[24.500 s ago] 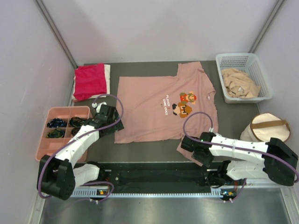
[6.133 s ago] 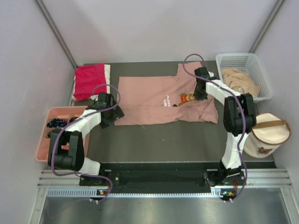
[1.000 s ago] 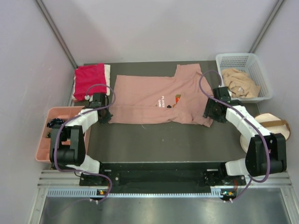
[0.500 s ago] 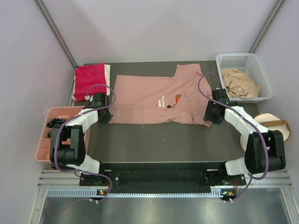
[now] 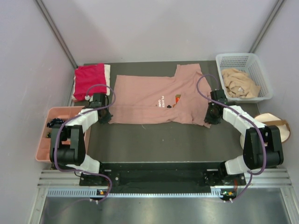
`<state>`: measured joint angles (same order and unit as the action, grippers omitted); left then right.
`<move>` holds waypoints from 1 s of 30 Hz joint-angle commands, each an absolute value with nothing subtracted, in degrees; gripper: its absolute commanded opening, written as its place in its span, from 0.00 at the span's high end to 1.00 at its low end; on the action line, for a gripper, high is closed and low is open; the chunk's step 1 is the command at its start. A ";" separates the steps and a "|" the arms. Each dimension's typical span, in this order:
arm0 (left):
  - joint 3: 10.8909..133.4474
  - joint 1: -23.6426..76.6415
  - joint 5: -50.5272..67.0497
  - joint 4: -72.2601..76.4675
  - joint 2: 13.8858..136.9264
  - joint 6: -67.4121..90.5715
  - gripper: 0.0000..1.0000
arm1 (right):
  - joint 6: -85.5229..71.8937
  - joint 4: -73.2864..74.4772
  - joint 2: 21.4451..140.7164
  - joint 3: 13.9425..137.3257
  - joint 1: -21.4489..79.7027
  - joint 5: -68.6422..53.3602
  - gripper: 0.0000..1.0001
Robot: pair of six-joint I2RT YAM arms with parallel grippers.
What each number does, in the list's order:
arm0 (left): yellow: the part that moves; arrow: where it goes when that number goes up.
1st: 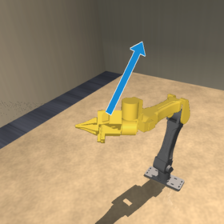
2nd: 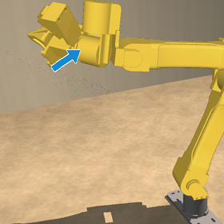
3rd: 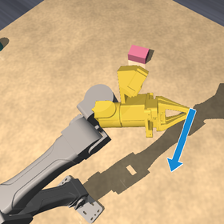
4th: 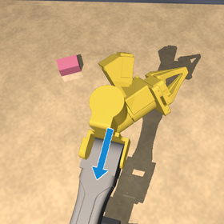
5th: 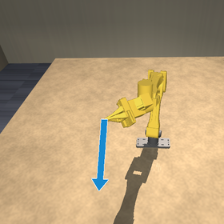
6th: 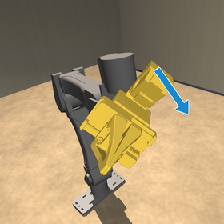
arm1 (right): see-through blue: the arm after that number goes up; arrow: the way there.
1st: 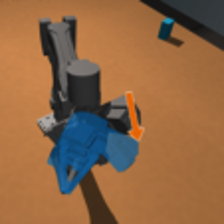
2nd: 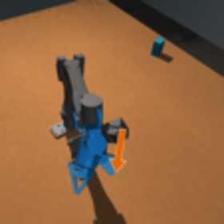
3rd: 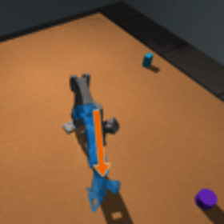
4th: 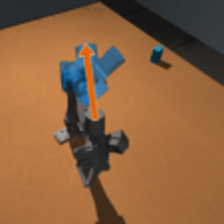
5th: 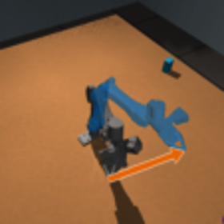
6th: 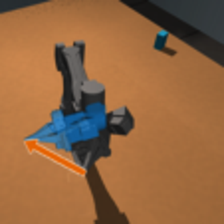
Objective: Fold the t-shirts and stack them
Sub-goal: Fold the flattened tshirt in 1/3 of the way
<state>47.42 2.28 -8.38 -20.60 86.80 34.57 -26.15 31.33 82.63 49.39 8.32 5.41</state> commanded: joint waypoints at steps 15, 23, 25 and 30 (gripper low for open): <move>47.64 1.85 -9.93 -21.27 86.75 34.19 1.00 | -26.46 31.02 82.53 49.74 7.65 6.23 1.00; 48.78 0.44 -10.99 -23.55 85.96 33.31 1.00 | -25.40 38.49 81.56 54.22 7.65 15.46 1.00; 48.95 0.44 -10.81 -23.90 85.87 33.31 1.00 | -25.40 40.42 81.74 55.36 7.65 17.75 1.00; 49.13 -1.84 -10.63 -24.43 85.52 33.05 1.00 | -26.19 42.63 82.88 56.86 7.29 20.56 1.00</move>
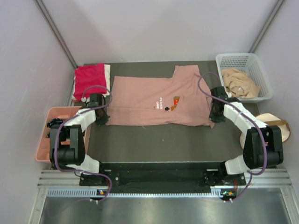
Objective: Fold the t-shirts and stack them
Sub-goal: Fold the flattened tshirt in 1/3 of the way
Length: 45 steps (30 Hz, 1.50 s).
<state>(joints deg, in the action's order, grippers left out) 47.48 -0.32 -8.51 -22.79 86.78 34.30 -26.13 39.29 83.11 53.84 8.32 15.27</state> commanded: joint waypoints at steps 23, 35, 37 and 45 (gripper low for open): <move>45.27 -2.29 -7.82 -25.22 84.20 34.54 1.00 | -26.72 46.93 87.27 59.50 6.15 24.08 1.00; 41.40 -2.28 -5.80 -27.77 78.93 37.79 1.00 | -25.93 47.81 88.42 60.82 2.73 24.87 1.00; 40.52 -2.29 -5.80 -28.21 78.49 37.97 1.00 | -25.75 47.99 88.85 61.08 2.20 24.96 1.00; 35.69 -2.20 -4.48 -27.95 75.85 39.02 1.00 | -25.49 49.04 89.47 61.26 0.97 25.05 1.00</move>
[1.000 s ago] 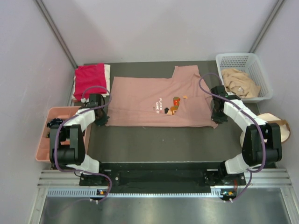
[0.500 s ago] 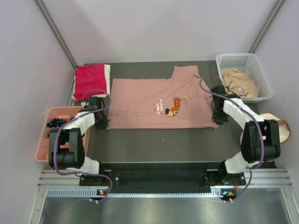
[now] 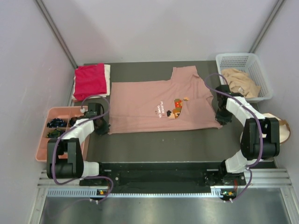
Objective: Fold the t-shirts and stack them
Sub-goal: Fold the flattened tshirt in 1/3 of the way
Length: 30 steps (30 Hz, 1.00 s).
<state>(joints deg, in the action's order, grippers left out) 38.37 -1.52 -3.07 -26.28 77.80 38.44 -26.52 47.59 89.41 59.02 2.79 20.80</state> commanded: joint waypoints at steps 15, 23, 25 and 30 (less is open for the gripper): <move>33.66 -2.29 -4.04 -30.94 71.10 41.04 1.00 | -27.94 53.87 83.07 56.78 0.79 24.00 1.00; 32.87 -2.20 -2.73 -32.08 69.79 42.45 1.00 | -32.08 56.95 76.47 55.29 0.79 18.20 1.00; 33.05 -2.28 -2.81 -32.34 69.35 42.45 1.00 | -32.96 57.39 75.16 54.58 0.79 16.70 1.00; 33.40 -2.20 -2.55 -32.96 69.43 42.54 1.00 | -35.58 59.14 71.37 52.73 1.05 14.33 1.00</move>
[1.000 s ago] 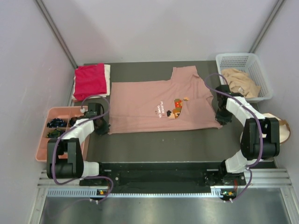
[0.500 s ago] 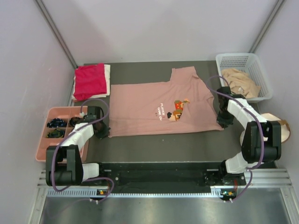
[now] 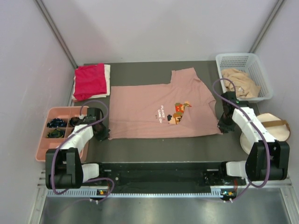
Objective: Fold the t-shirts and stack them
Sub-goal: Fold the flattened tshirt in 1/3 of the way
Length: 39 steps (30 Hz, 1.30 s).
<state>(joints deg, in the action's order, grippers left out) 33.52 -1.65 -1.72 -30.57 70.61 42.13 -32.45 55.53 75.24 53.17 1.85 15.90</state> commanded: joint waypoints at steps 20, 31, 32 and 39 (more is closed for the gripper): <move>36.74 -2.29 -1.15 -38.75 67.50 43.86 1.00 | -38.93 67.67 63.81 53.35 1.14 14.59 0.99; 38.22 -2.11 -1.13 -43.85 64.16 45.70 0.93 | -39.99 68.29 61.44 51.50 1.14 12.92 0.66; 38.67 -2.28 -1.40 -45.51 64.07 46.14 0.83 | -40.25 68.47 61.35 51.68 1.14 13.27 0.59; 43.23 -2.11 -3.16 -50.71 57.85 48.25 0.33 | -40.43 68.73 60.99 55.97 1.14 15.12 0.52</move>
